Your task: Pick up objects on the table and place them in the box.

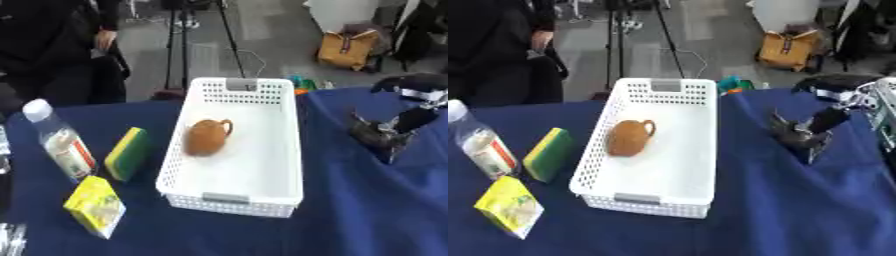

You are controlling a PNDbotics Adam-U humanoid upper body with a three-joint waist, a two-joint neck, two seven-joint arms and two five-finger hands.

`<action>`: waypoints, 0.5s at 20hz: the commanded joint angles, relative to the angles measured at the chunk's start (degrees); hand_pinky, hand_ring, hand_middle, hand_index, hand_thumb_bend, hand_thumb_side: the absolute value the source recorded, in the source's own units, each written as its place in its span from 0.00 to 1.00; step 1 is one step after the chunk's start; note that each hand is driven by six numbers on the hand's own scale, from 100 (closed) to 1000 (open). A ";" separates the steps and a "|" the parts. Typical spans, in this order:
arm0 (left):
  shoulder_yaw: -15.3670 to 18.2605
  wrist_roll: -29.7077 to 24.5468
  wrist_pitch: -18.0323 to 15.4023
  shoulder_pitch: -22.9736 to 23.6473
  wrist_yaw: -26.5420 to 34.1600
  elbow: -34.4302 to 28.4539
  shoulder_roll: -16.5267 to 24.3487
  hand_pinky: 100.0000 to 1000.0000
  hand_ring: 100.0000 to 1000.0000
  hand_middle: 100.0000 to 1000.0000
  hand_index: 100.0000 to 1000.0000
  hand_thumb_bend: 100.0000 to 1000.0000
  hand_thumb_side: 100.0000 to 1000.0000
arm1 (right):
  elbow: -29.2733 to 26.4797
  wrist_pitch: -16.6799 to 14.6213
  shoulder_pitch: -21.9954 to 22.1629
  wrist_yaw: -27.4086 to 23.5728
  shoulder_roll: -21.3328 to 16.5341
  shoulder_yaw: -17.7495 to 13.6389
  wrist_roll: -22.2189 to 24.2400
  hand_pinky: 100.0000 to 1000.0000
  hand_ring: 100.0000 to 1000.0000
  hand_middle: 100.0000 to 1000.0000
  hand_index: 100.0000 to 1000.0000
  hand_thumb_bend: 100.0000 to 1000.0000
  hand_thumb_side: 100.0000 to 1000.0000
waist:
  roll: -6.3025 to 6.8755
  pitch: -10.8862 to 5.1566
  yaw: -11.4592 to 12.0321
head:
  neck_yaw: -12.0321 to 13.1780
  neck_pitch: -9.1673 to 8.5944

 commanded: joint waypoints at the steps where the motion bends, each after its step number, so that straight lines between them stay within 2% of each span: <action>1: 0.16 0.03 0.09 -0.69 -0.14 -0.94 0.67 0.86 0.71 0.49 0.69 0.00 0.80 | -2.01 0.92 -0.76 -0.15 -0.82 0.31 0.57 0.93 1.00 1.00 1.00 0.35 0.61 | -0.45 -0.95 -0.04 | 0.04 -0.57; 3: 0.19 0.08 0.13 -0.68 -0.15 -0.94 0.65 0.86 0.71 0.49 0.69 0.00 0.80 | -2.40 0.82 -0.58 -0.77 -0.79 0.47 1.45 0.93 1.00 1.00 1.00 0.35 0.61 | -0.52 -0.96 -0.06 | 0.05 -0.58; 6: 0.25 0.24 0.17 -0.72 -0.14 -0.94 0.57 0.86 0.71 0.49 0.69 0.00 0.81 | -3.61 1.57 0.60 -1.57 -0.27 0.19 2.26 0.95 1.00 1.00 1.00 0.33 0.54 | -0.81 -0.93 -0.13 | 0.03 -0.74; 10: 0.22 0.22 0.28 -0.82 -0.19 -0.94 0.45 0.86 0.71 0.49 0.69 0.00 0.81 | -6.22 2.11 1.77 -3.82 0.45 -0.44 3.32 0.93 1.00 1.00 1.00 0.31 0.54 | -0.94 -0.85 -0.18 | 0.24 -0.89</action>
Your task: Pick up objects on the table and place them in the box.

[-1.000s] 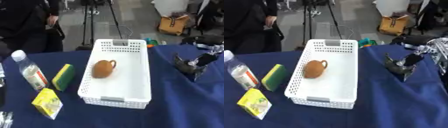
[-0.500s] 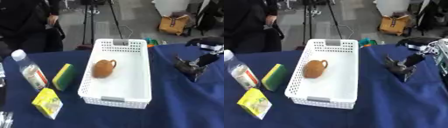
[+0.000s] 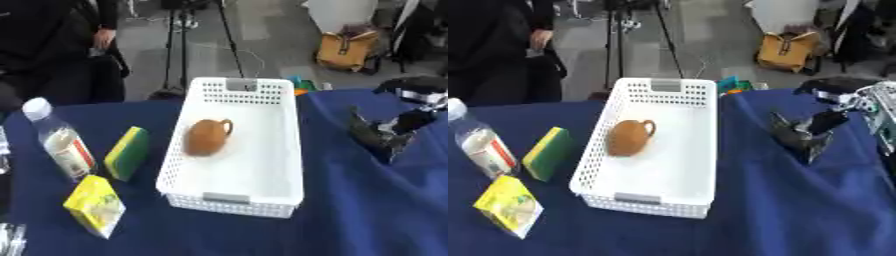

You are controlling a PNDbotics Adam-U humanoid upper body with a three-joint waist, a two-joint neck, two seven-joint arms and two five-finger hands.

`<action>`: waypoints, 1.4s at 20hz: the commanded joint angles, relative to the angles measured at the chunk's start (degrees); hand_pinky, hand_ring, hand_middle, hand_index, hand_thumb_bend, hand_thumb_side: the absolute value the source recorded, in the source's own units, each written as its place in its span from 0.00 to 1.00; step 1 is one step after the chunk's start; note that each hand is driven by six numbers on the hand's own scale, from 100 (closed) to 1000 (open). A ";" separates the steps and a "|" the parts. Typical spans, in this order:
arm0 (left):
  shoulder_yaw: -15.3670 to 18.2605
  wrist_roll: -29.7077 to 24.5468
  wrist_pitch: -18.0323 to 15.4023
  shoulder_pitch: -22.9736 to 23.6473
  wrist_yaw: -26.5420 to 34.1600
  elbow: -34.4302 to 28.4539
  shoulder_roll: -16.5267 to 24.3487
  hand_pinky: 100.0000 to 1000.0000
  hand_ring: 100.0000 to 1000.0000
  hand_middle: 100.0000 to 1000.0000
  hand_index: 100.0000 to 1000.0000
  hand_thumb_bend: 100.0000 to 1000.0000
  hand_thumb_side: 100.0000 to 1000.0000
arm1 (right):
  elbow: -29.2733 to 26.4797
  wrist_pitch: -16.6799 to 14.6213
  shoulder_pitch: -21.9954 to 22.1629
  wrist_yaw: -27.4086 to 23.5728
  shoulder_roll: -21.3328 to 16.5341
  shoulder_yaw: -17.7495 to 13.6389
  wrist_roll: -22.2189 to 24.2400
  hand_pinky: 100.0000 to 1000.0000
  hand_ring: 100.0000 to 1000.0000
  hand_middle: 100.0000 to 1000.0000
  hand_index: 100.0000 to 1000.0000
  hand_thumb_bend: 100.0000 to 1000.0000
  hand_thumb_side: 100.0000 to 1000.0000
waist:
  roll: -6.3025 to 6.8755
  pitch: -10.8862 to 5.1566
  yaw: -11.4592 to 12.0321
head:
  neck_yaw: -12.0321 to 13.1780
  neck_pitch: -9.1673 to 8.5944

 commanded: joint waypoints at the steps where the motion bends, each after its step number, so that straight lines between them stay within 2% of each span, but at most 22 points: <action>1: 0.22 0.06 0.14 -0.76 -0.21 -0.94 0.49 0.86 0.71 0.49 0.69 0.00 0.81 | -3.75 0.40 -0.68 -2.42 -0.61 -0.90 0.77 0.93 1.00 1.00 1.00 0.31 0.54 | -0.23 -0.98 -0.06 | 0.27 -0.67; 5: 0.24 0.07 0.16 -0.61 -0.26 -0.94 0.51 0.86 0.71 0.49 0.69 0.00 0.81 | -6.33 1.06 -1.38 -5.04 -1.08 -1.44 1.65 0.92 1.00 1.00 1.00 0.27 0.55 | -0.52 -1.11 -0.11 | 0.33 -0.58; 11: 0.28 0.07 0.33 -0.23 -0.59 -0.94 0.92 0.86 0.71 0.49 0.69 0.00 0.82 | -8.58 0.69 -1.85 -10.72 -1.25 -0.72 4.44 0.91 1.00 1.00 1.00 0.21 0.53 | -1.95 -1.74 -0.90 | 1.48 -0.52; 17: 0.22 0.10 0.43 -0.35 -0.70 -0.94 0.95 0.86 0.71 0.49 0.69 0.00 0.83 | -9.94 0.46 -1.55 -10.75 -1.59 0.94 4.12 0.92 1.00 1.00 1.00 0.22 0.49 | -2.94 -1.85 -1.36 | 1.57 -0.41; 19: 0.26 0.17 0.45 -0.38 -0.76 -0.94 0.96 0.86 0.71 0.49 0.69 0.00 0.84 | -10.23 0.59 -1.24 -8.16 -1.82 1.60 3.10 0.94 1.00 1.00 1.00 0.26 0.40 | -3.13 -1.77 -1.45 | 1.39 -0.47; 20: 0.27 0.19 0.47 -0.40 -0.83 -0.94 0.96 0.86 0.71 0.49 0.69 0.00 0.83 | -10.62 0.68 -0.96 -5.57 -1.83 2.01 2.04 0.96 1.00 1.00 1.00 0.28 0.39 | -3.19 -1.73 -1.48 | 1.32 -0.51; 24: 0.28 0.26 0.56 -0.56 -1.17 -0.94 0.86 0.86 0.71 0.49 0.69 0.00 0.83 | -11.95 0.00 0.37 6.60 -1.09 3.15 -3.28 0.98 1.00 1.00 1.00 0.33 0.44 | -3.26 -1.63 -1.44 | 1.00 -0.48; 28: 0.31 0.41 0.56 -0.60 -1.16 -0.94 0.80 0.86 0.71 0.49 0.69 0.00 0.83 | -11.33 -1.63 1.27 12.27 -0.48 2.50 -5.07 0.99 1.00 1.00 1.00 0.35 0.49 | -3.22 -1.56 -1.53 | 0.80 -0.47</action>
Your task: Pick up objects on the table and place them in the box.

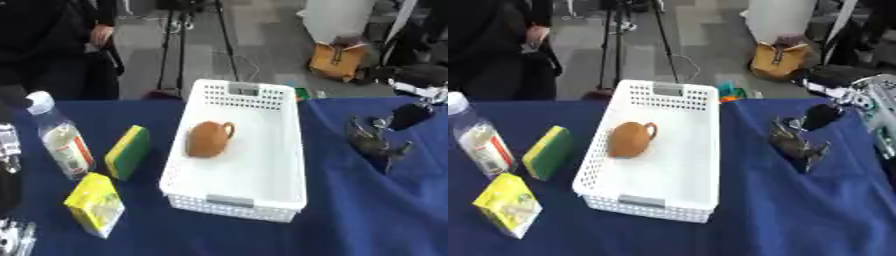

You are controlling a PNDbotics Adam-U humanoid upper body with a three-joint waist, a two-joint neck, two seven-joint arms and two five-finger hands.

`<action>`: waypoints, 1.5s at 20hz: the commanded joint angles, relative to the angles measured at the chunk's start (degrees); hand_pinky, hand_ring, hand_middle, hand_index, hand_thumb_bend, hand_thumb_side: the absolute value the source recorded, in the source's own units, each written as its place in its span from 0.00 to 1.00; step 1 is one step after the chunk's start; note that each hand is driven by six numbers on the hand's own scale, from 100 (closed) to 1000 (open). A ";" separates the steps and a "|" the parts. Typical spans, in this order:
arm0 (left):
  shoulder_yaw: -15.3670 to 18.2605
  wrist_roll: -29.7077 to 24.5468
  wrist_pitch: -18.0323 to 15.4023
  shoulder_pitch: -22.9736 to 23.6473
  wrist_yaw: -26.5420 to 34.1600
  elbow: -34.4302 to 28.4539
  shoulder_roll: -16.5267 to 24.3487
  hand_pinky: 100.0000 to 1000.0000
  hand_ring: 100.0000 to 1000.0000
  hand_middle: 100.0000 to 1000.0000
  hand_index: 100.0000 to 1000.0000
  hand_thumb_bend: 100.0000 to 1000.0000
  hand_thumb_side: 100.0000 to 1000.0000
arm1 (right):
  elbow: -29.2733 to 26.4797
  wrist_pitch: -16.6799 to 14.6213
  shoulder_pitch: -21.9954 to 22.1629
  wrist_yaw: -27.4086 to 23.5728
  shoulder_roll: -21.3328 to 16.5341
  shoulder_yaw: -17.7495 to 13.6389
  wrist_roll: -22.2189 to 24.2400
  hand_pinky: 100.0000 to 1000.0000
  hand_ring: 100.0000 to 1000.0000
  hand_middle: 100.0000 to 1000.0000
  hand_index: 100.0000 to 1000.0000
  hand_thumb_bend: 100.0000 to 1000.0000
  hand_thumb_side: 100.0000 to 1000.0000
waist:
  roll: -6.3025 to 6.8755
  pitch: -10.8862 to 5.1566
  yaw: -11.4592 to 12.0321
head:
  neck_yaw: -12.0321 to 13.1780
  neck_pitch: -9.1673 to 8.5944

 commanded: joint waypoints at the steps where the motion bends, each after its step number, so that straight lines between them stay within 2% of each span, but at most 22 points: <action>1: 0.32 0.22 0.05 -0.67 -0.31 -0.94 0.78 0.86 0.71 0.49 0.69 0.00 0.83 | -0.39 -0.77 -0.45 4.31 -0.88 -0.86 -1.33 0.99 1.00 1.00 1.00 0.35 0.48 | 0.02 -1.17 -0.12 | -0.20 -0.33; 4: 0.33 0.27 0.07 -0.71 -0.29 -0.94 0.72 0.86 0.71 0.49 0.69 0.00 0.82 | 0.48 -0.82 -0.02 5.90 -0.64 -1.46 -1.98 0.99 1.00 1.00 1.00 0.34 0.47 | 0.14 -1.12 -0.09 | -0.23 -0.43; 10: 0.32 0.27 0.06 -0.80 -0.25 -0.94 0.65 0.86 0.71 0.49 0.69 0.00 0.82 | 0.12 -1.57 0.99 4.53 0.24 -2.24 -0.72 0.98 1.00 1.00 1.00 0.34 0.48 | 0.53 -1.11 0.08 | -0.39 -0.33; 13: 0.34 0.24 0.12 -0.84 -0.26 -0.94 0.79 0.86 0.71 0.49 0.69 0.00 0.81 | -0.46 -2.14 1.91 3.30 0.87 -2.56 0.85 0.99 1.00 1.00 1.00 0.36 0.55 | 0.26 -1.15 -0.18 | -0.21 -0.40; 16: 0.38 0.29 0.17 -0.90 -0.28 -0.94 0.91 0.86 0.71 0.49 0.69 0.00 0.81 | -1.26 -2.36 2.61 1.52 1.06 -3.04 2.62 0.99 1.00 1.00 1.00 0.36 0.55 | 0.04 -1.15 -0.35 | -0.02 -0.51; 17: 0.43 0.33 0.19 -0.92 -0.30 -0.94 0.95 0.86 0.71 0.49 0.69 0.00 0.81 | -1.61 -2.31 3.14 0.72 1.30 -3.42 3.05 0.98 1.00 1.00 1.00 0.35 0.60 | -0.22 -1.17 -0.51 | 0.19 -0.49; 18: 0.46 0.37 0.22 -0.91 -0.33 -0.94 1.00 0.86 0.71 0.49 0.69 0.00 0.81 | -2.10 -2.23 3.65 -0.21 1.47 -3.79 3.56 0.98 1.00 1.00 1.00 0.35 0.60 | -0.40 -1.19 -0.61 | 0.34 -0.46; 22: 0.48 0.49 0.22 -0.97 -0.33 -0.94 1.03 0.86 0.71 0.49 0.69 0.00 0.82 | -3.59 -1.08 5.14 -1.95 2.52 -4.63 5.13 0.98 1.00 1.00 1.00 0.34 0.60 | -1.24 -1.33 -1.06 | 0.65 -0.50; 27: 0.46 0.62 0.37 -1.08 -0.50 -0.94 0.92 0.86 0.71 0.49 0.69 0.00 0.83 | -3.03 1.61 5.66 0.85 3.24 -5.71 4.32 0.98 1.00 1.00 1.00 0.31 0.58 | -1.41 -1.37 -0.89 | 0.02 -0.81; 30: 0.42 0.59 0.35 -1.01 -0.40 -0.94 0.79 0.86 0.71 0.49 0.69 0.00 0.82 | -1.40 1.96 5.50 1.74 3.84 -6.36 4.24 0.98 1.00 1.00 1.00 0.30 0.59 | -1.28 -1.30 -0.70 | -0.33 -0.93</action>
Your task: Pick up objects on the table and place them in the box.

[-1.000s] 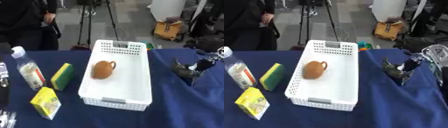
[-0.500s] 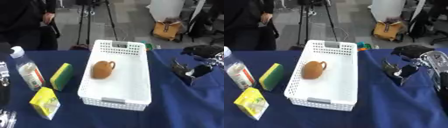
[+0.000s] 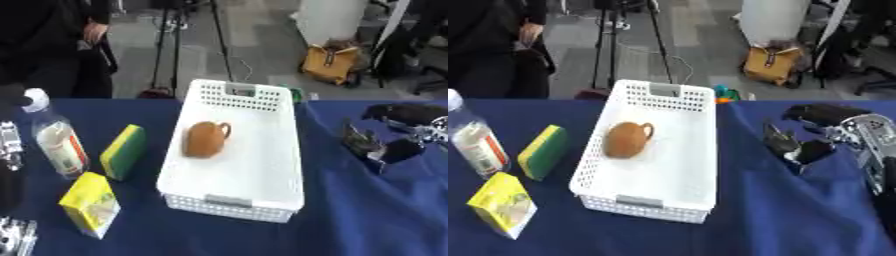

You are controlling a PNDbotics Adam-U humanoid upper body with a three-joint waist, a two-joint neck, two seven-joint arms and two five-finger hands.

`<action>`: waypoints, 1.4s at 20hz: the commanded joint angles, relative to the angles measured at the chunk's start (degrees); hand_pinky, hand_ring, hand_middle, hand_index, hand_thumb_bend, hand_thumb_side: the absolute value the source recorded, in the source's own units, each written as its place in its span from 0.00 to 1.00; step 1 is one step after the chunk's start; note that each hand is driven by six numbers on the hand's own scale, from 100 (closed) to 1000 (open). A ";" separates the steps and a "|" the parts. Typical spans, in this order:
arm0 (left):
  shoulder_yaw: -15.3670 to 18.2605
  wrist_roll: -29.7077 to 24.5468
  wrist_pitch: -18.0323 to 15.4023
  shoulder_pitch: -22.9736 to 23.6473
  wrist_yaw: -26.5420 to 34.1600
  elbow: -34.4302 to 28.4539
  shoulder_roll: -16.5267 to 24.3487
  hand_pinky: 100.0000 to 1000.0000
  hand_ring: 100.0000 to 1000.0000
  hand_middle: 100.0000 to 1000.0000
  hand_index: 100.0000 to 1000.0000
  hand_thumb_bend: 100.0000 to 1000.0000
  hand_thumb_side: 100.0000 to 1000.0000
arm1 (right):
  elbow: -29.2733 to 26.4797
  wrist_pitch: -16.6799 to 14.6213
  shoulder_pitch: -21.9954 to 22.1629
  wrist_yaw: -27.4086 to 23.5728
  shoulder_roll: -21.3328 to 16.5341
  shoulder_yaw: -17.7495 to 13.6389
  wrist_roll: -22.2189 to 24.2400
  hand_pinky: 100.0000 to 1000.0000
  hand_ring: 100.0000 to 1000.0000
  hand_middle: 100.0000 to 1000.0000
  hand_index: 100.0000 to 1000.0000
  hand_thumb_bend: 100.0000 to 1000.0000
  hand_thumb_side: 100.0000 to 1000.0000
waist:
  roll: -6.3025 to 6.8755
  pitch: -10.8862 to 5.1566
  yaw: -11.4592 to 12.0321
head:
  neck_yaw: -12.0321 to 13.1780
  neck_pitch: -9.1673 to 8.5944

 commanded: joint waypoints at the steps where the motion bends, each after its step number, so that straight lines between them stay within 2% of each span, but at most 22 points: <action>1: 0.39 0.17 -0.03 -0.61 -0.14 -0.94 0.75 0.86 0.71 0.49 0.69 0.00 0.82 | 0.72 0.53 -1.04 1.02 -0.44 -1.14 -0.07 0.97 1.00 1.00 1.00 0.30 0.58 | 0.19 -1.28 0.12 | -0.39 -0.71; 9: 0.32 -0.04 0.02 -0.66 -0.34 -0.94 0.52 0.86 0.71 0.49 0.69 0.00 0.81 | 2.38 1.95 -1.52 1.50 1.18 -2.44 1.95 0.96 1.00 1.00 1.00 0.31 0.51 | 0.90 -1.03 0.20 | -0.93 -1.12; 20: 0.34 -0.03 0.09 -0.74 -0.64 -0.94 0.26 0.86 0.71 0.49 0.69 0.00 0.81 | 4.65 4.21 -1.76 3.62 2.46 -3.91 2.46 0.96 1.00 1.00 1.00 0.29 0.51 | 1.04 -0.65 0.52 | -1.36 -1.71; 28: 0.26 -0.29 0.18 -0.77 -0.76 -0.94 0.01 0.86 0.71 0.49 0.69 0.00 0.81 | 5.15 5.51 -2.36 3.27 3.01 -5.06 2.03 0.92 1.00 1.00 1.00 0.26 0.53 | 1.25 -0.51 0.64 | -1.60 -2.15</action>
